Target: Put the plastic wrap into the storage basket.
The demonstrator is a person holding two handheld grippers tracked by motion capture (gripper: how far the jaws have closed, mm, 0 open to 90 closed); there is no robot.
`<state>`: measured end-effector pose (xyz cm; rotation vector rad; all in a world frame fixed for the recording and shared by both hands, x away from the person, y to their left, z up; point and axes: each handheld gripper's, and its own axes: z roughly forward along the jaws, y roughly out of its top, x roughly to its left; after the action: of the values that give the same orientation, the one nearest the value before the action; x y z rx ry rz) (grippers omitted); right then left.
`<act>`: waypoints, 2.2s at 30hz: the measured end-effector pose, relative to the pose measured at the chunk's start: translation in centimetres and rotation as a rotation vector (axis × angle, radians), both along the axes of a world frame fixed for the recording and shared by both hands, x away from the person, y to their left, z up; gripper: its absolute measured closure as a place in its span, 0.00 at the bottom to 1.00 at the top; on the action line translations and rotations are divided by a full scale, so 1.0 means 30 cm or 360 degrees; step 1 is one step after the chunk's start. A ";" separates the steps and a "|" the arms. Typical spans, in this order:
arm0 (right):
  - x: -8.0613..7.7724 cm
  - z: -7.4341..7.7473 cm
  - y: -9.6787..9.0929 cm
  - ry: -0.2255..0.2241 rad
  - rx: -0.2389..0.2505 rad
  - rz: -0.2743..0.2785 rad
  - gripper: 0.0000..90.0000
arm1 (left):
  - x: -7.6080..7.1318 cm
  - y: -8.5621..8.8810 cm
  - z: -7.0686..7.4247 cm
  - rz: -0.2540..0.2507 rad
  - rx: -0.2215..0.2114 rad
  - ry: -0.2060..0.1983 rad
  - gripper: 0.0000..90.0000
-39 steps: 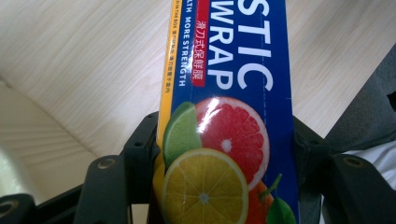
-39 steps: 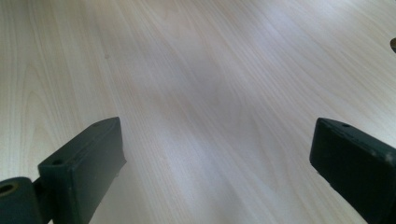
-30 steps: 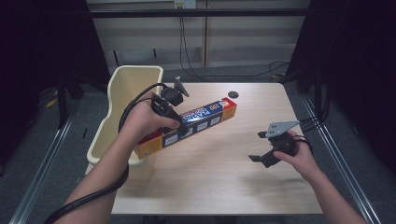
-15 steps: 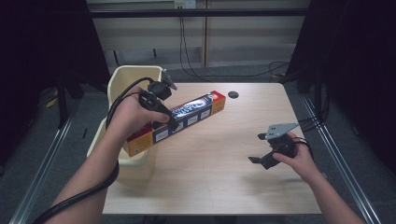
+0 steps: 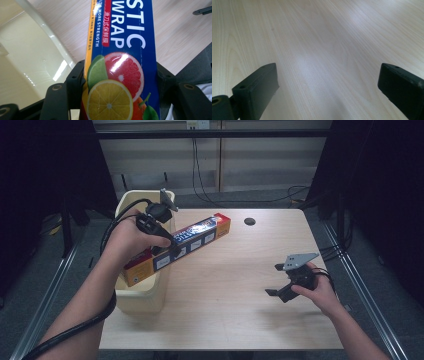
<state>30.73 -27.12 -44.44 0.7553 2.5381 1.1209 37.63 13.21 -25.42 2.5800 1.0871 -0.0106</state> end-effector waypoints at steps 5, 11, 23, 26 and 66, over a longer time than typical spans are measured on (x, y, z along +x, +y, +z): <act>0.000 0.000 -0.003 0.0003 0.0013 0.0004 0.03 | 0.001 0.022 0.013 0.0036 -0.0020 -0.0006 0.45; 0.000 -0.003 -0.004 0.0007 0.0011 0.0009 0.03 | 0.002 0.063 0.047 0.0097 -0.0018 -0.0010 0.45; 0.000 -0.003 -0.003 0.0007 0.0017 0.0011 0.03 | 0.003 0.124 0.090 0.0189 -0.0030 -0.0012 0.45; 0.002 -0.003 -0.003 0.0010 0.0020 0.0013 0.03 | 0.006 0.139 0.102 0.0209 -0.0031 -0.0014 0.45; 0.008 -0.004 -0.006 0.0001 0.0020 0.0026 0.03 | 0.002 0.298 0.164 0.0577 -0.0031 -0.0087 0.45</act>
<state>30.96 -27.30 -44.58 0.7393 2.5447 1.1427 37.69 22.15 -20.49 2.3145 1.5065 0.1348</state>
